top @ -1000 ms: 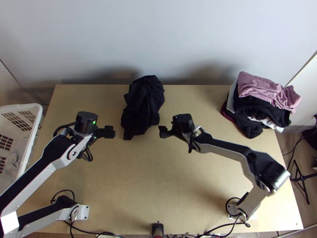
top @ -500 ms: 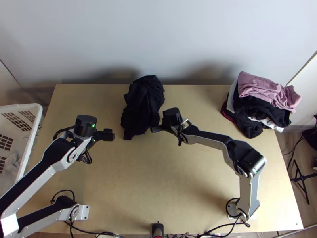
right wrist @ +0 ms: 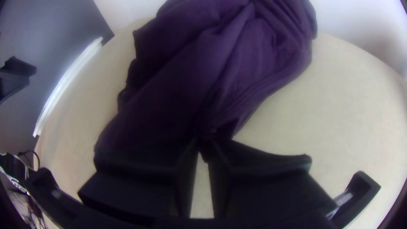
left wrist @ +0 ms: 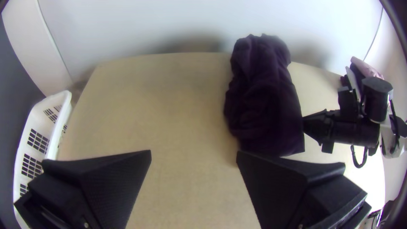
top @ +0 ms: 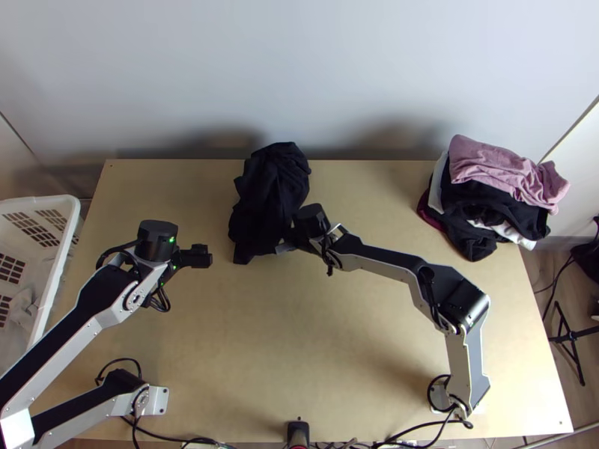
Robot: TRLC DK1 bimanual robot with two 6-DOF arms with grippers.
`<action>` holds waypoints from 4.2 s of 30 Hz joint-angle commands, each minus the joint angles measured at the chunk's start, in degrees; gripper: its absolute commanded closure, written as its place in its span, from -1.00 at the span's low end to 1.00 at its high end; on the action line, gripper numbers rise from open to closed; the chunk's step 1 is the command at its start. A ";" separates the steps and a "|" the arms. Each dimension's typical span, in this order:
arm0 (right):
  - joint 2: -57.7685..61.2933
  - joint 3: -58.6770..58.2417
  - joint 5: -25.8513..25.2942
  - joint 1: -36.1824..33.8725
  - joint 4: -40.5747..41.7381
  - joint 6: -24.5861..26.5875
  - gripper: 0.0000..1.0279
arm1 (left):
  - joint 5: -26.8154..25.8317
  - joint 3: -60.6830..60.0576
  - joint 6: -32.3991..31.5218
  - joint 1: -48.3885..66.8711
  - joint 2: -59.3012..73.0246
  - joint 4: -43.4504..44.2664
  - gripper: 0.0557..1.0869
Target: Fold the t-shirt
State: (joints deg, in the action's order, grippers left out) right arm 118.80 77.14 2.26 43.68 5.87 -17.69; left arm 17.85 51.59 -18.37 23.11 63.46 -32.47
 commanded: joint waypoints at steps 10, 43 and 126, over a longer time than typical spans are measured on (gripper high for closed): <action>-14.92 8.90 -3.93 -0.18 -14.13 3.89 0.95 | -0.18 -1.14 0.18 0.18 -0.18 0.56 -0.90; -25.64 31.49 -5.87 -7.65 -34.87 11.10 0.95 | -2.82 -8.97 3.78 1.50 0.26 10.41 -0.90; -18.78 -20.54 -0.42 -24.08 -10.79 9.70 -0.91 | -5.28 -9.49 10.64 -7.64 -6.16 8.39 -0.90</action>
State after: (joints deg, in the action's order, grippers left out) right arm 98.65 55.48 1.83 22.02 -4.99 -10.33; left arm 12.60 42.19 -8.03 16.25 57.47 -23.83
